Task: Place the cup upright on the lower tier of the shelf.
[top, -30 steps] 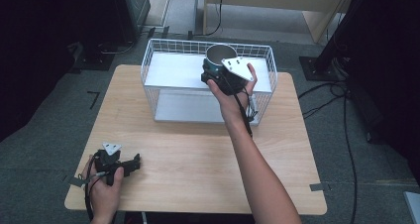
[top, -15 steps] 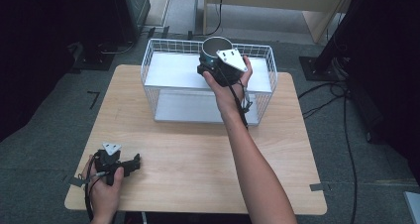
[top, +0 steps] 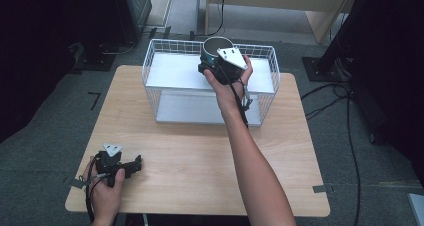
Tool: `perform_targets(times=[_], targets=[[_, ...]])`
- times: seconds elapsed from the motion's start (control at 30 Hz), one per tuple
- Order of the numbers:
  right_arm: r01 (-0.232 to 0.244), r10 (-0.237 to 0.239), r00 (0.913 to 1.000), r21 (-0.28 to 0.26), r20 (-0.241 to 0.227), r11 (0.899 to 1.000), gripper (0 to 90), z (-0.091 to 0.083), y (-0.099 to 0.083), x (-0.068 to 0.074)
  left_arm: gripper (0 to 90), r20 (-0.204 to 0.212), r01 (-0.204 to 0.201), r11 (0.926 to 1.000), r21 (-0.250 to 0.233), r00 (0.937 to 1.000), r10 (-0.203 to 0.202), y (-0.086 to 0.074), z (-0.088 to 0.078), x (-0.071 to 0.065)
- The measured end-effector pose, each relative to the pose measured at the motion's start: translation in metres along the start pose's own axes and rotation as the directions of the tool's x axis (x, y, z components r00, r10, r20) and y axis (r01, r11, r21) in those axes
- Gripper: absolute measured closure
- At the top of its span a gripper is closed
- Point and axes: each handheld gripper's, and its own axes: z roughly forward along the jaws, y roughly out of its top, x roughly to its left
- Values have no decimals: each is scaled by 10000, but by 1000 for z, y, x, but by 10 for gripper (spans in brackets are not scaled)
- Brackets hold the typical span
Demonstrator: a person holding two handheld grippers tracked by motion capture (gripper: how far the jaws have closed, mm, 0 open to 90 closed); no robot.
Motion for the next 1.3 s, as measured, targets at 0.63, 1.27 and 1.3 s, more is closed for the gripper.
perform_targets(times=[0.63,1.27,1.3], targets=[[10,9,9964,227,-849,9997,0,-22,1,-4,0,1,-16,10000,12,10000,16,0,0,0],[6,6,9963,145,-855,9999,0,-61,-24,-31,0,0,-13,10000,10,10000,13,0,0,0],[21,-9,9960,132,-890,9999,0,-65,-26,-32,0,1,-14,10000,11,10000,14,0,0,0]])
